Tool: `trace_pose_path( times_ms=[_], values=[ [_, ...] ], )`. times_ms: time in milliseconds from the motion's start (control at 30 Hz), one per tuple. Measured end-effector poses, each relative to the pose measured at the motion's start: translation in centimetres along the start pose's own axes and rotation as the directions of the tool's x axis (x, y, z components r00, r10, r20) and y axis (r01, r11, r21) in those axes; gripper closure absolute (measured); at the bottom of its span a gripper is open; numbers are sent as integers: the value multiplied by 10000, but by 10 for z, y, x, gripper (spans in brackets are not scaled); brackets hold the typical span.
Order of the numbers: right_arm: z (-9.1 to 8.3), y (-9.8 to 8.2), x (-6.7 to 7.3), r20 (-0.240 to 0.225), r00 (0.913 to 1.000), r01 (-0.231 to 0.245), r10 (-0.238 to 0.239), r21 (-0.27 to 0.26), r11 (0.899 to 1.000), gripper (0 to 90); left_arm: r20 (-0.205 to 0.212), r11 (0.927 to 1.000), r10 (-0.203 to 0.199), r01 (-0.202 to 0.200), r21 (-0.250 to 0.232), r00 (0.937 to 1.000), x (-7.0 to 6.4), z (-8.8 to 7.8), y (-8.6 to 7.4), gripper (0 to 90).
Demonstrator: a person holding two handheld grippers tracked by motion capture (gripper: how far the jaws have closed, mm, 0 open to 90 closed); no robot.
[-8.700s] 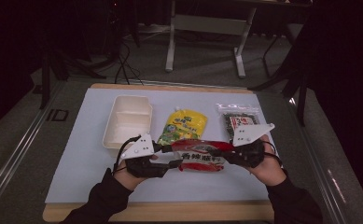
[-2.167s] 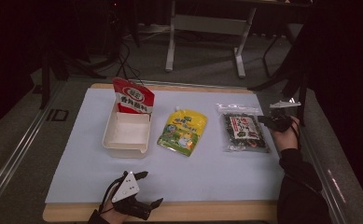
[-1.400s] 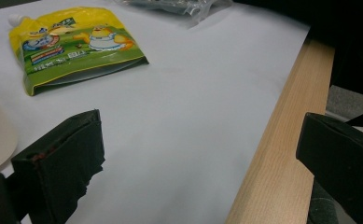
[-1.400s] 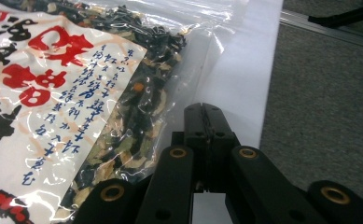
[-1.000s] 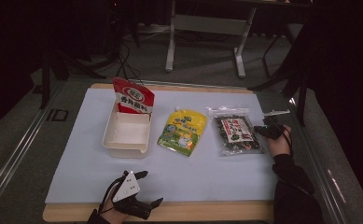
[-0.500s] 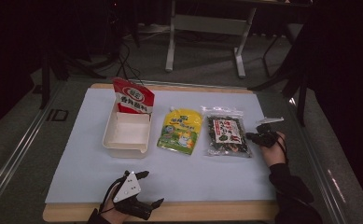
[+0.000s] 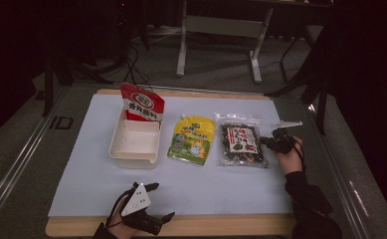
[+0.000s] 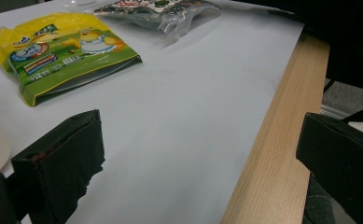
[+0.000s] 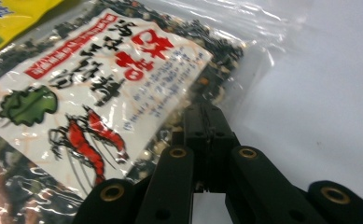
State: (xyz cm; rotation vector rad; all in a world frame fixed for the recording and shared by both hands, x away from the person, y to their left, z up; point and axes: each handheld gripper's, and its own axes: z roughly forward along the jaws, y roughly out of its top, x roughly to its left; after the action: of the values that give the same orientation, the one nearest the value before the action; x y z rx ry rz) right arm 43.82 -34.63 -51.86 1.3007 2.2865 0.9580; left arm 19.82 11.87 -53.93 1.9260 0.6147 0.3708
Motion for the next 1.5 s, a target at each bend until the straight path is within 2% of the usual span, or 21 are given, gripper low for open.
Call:
trace_pose_path(
  times_ms=[233, 400, 667, 933, 1200, 1367, 1500],
  values=[
    [7, 24, 1, -78, 9999, 125, -126, -203, 9997, 900, -12, 10000, -30, 30, -9, 10000, 0, 0, 0, 20],
    [20, 47, -4, -41, 10000, -56, 55, -310, 9995, 900, -42, 9999, -144, 143, -44, 9999, 1, -2, -2, 20],
    [45, 76, -14, 353, 9993, -137, 142, -155, 9998, 900, -136, 9997, -256, 255, -36, 9996, 0, -5, -6, 20],
    [68, 90, -19, 464, 9983, -336, 344, -171, 9993, 900, -415, 9992, -399, 398, -24, 9983, -1, -12, -11, 20],
    [84, 108, -27, 942, 9951, -285, 284, -7, 9996, 894, -647, 9986, -522, 526, 44, 9965, -1, -16, -15, 20],
    [94, 111, -31, 1052, 9924, -654, 631, 186, 9977, 897, -736, 9980, -631, 635, 19, 9953, -1, -19, -16, 20],
    [101, 110, -31, 1160, 9918, -587, 530, 464, 9972, 896, -798, 9980, -625, 630, 38, 9949, -1, -20, -16, 20]
  ],
)
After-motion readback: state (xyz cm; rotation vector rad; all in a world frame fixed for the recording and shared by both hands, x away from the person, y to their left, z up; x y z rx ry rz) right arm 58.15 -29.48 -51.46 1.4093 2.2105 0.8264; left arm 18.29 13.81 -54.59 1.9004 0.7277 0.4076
